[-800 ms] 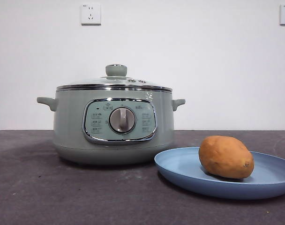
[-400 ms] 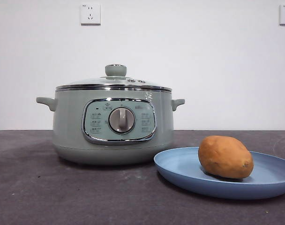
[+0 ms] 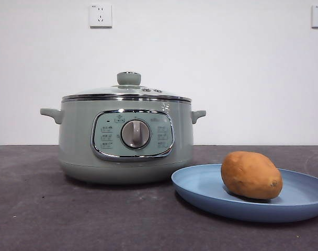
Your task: Take the potato out from the steamer,put the potato on the plate,close the lid
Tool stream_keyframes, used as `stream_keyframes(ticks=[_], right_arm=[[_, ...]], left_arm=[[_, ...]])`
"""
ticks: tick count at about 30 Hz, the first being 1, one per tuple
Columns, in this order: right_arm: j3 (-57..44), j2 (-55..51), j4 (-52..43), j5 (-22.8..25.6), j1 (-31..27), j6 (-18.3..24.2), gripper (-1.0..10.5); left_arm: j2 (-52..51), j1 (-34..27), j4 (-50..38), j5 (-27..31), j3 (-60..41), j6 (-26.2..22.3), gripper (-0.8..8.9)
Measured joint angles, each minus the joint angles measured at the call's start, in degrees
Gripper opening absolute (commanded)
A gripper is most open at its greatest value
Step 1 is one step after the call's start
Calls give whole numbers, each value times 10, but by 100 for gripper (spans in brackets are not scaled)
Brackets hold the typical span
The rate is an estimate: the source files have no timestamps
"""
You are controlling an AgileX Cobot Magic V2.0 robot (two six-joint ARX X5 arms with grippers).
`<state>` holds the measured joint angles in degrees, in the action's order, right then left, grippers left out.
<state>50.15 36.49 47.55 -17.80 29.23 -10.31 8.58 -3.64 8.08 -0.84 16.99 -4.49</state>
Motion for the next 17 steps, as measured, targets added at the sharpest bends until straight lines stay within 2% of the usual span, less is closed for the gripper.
stream_keyframes(ticks=[8,17], right_arm=[[0,0,0,0,0,0,2],[0,0,0,0,0,0,2]], left_arm=[[-69,0,-1,13,-101,12,-4],[-83,0,-5,13,-158,26,-4]])
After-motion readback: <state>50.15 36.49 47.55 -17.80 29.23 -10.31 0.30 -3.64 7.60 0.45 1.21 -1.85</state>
